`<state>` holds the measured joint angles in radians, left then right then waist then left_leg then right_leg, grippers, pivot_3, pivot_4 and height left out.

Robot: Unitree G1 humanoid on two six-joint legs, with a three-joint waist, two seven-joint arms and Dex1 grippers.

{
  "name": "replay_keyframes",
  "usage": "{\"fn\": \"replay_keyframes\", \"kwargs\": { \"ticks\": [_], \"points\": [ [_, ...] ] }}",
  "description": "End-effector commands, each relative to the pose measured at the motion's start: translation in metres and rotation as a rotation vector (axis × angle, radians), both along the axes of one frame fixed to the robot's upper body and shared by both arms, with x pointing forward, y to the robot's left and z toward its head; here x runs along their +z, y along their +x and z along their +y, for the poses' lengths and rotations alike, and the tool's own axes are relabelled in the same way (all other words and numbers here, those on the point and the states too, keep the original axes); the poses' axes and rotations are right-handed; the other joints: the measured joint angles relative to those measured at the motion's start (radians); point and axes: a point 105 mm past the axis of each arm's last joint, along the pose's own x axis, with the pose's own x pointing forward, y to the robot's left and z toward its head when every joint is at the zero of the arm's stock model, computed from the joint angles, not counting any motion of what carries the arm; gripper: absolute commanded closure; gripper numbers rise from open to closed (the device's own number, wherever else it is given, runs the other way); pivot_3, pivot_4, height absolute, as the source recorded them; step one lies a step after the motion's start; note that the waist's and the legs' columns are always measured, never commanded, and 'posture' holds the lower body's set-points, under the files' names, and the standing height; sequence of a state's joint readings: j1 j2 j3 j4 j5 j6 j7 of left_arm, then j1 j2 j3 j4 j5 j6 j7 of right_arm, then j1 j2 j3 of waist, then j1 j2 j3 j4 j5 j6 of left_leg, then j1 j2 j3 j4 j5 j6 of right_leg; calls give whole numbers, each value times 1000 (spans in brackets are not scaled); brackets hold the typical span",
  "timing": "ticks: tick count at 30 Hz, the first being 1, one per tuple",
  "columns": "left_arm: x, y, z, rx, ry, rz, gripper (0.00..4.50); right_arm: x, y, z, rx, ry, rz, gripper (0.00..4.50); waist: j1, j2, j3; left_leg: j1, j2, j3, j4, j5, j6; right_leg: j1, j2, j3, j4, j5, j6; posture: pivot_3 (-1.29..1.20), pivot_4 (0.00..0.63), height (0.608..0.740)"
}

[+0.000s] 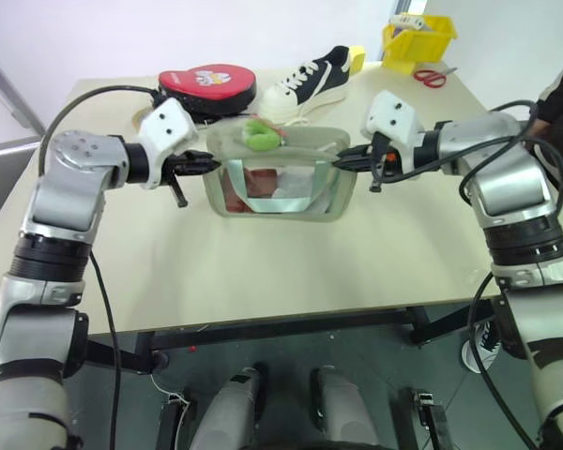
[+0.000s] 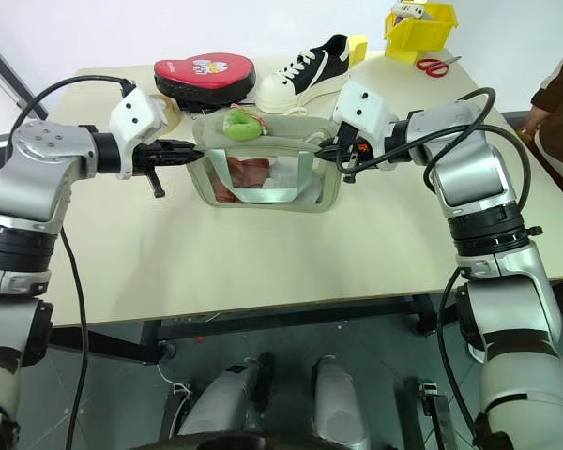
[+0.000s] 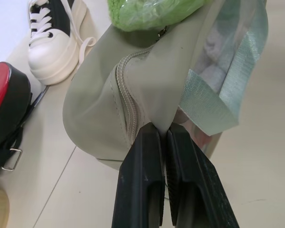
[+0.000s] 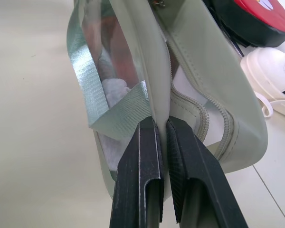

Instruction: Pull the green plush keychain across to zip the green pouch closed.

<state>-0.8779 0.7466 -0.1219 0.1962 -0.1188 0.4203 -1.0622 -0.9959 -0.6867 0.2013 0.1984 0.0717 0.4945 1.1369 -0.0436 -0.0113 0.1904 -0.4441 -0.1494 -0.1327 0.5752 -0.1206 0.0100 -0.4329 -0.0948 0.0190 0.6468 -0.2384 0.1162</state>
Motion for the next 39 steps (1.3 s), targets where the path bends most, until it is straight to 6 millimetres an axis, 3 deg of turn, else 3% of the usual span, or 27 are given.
{"fn": "replay_keyframes", "kwargs": {
  "ticks": [1,4,5,6,9,11,13,17,21,26,30,36,39],
  "points": [
    [15,-1,-9,-34,-35,-38,4363,15,0,7,14,11,-47,4500,1,0,0,0,0,0,0,0,0,0,0,0,0,0,0,0,150,740],
    [19,-1,-13,-41,-65,-30,4363,26,2,6,6,24,-57,4500,1,0,0,0,0,0,0,0,0,0,0,0,0,0,0,0,150,740],
    [19,-1,-13,-39,-67,-34,4500,30,1,6,14,27,-59,3709,2,0,0,0,0,0,0,0,0,0,0,0,0,0,0,0,150,740],
    [20,0,-12,-32,-64,-41,4500,37,2,6,20,21,-79,3515,2,0,0,0,0,0,0,0,0,0,0,0,0,0,0,0,150,740],
    [19,2,-10,-21,-52,-48,4500,57,4,4,43,-61,-177,2011,1,0,0,-1,0,0,0,0,0,-1,0,0,0,0,0,0,150,740],
    [19,2,-9,-20,-52,-48,4500,68,2,11,79,-101,-227,986,0,0,0,-1,0,0,0,0,0,-1,0,0,0,0,0,0,150,740],
    [20,3,-10,-20,-55,-51,4500,80,-3,29,141,-83,-253,28,0,0,0,-1,0,0,0,0,0,-1,0,0,0,0,0,0,150,740],
    [20,5,-11,-22,-56,-54,4500,91,-8,64,217,-14,-273,28,-1,0,0,-1,0,0,0,0,0,-1,0,0,1,0,0,0,150,740],
    [20,5,-13,-31,-50,-59,4500,68,-3,97,277,7,-230,28,-1,0,0,-1,0,0,0,0,0,-1,1,0,1,0,0,0,150,740],
    [18,4,-13,-33,-46,-63,4500,49,9,111,263,26,-184,28,2,0,0,-1,0,0,0,0,-1,-1,3,0,1,0,0,0,150,740],
    [18,2,-12,-30,-43,-63,4500,46,18,106,228,18,-184,1325,0,0,0,-1,0,0,0,0,-1,-1,4,0,1,0,0,0,150,740],
    [16,3,-13,-28,-44,-64,4500,49,18,97,219,11,-187,4465,-1,0,0,-1,0,0,0,1,-1,-2,4,1,1,0,0,0,150,740],
    [15,4,-14,-32,-44,-63,4500,62,17,90,194,34,-206,4465,0,0,0,-1,0,0,0,1,-1,-2,5,1,2,0,0,0,150,740]
  ]
}}
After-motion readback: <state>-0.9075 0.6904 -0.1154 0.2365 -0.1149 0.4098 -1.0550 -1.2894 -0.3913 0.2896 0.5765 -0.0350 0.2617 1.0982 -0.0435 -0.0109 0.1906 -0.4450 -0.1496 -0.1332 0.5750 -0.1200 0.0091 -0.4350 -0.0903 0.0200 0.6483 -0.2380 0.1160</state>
